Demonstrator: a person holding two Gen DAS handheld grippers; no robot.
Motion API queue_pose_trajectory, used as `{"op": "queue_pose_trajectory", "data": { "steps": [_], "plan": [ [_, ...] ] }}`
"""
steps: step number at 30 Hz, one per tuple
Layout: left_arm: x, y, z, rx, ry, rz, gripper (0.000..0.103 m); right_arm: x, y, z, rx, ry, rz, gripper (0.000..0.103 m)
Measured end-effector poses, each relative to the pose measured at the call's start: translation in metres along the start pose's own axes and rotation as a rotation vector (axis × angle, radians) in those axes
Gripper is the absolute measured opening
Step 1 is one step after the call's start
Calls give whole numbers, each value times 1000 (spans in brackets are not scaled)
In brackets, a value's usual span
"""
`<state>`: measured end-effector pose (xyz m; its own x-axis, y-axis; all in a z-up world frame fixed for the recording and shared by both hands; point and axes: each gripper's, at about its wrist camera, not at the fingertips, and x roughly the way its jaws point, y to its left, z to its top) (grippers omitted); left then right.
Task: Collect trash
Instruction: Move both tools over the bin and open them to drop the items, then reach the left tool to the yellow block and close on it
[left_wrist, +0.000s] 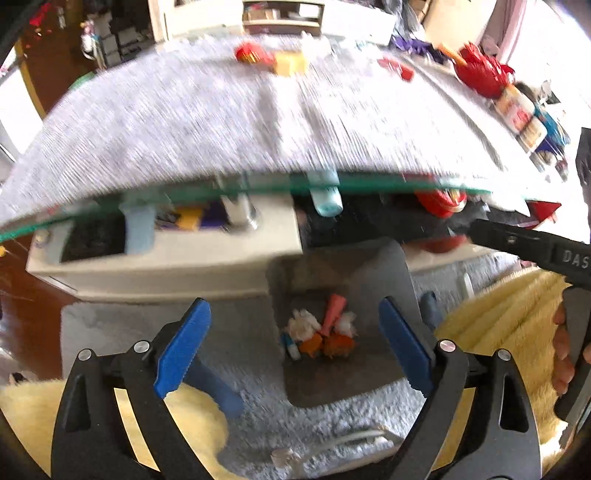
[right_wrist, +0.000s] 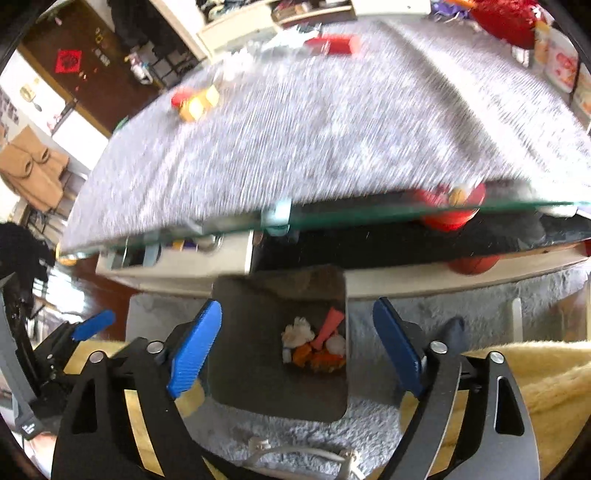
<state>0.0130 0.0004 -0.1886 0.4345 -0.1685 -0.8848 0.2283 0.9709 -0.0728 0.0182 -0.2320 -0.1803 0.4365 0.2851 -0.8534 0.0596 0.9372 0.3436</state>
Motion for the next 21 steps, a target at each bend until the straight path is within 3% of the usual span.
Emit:
{"op": "queue_pose_trajectory", "data": {
  "steps": [12, 21],
  "plan": [
    [1, 17, 75, 3, -85, 48, 88, -2, 13, 90, -54, -112, -21, 87],
    [24, 21, 139, -28, -101, 3, 80, 30, 17, 153, -45, -123, -30, 87]
  ]
}}
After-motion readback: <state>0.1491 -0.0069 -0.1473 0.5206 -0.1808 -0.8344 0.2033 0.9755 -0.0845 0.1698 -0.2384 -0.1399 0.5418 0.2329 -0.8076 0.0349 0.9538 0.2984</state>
